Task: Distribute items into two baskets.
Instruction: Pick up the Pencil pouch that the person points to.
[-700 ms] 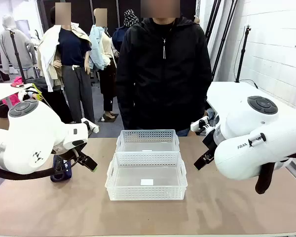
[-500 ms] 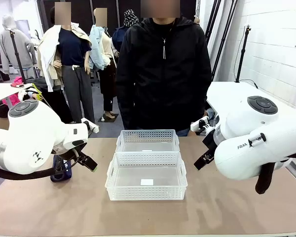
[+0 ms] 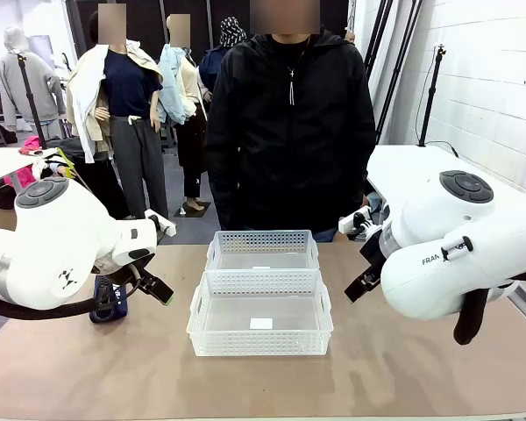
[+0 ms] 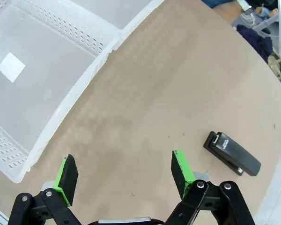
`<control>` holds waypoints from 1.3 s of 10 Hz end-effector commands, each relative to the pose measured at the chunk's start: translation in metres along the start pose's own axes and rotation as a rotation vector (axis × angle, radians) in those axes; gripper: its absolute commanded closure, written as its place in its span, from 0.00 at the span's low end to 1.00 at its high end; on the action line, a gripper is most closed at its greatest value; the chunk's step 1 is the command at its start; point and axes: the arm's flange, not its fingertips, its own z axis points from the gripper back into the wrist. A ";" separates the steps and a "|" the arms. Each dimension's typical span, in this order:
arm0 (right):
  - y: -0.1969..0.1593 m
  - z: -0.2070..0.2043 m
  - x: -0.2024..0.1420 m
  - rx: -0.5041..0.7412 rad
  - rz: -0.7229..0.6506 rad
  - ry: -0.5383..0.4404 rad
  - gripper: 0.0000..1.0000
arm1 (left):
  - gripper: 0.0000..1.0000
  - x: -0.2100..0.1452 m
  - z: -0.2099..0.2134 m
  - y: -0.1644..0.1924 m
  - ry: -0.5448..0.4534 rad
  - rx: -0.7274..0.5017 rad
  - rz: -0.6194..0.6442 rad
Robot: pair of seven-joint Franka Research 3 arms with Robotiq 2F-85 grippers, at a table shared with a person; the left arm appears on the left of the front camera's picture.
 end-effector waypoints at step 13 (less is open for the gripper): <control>-0.015 0.022 0.001 0.042 -0.051 -0.051 0.00 | 0.00 0.001 0.022 0.013 -0.016 -0.026 0.009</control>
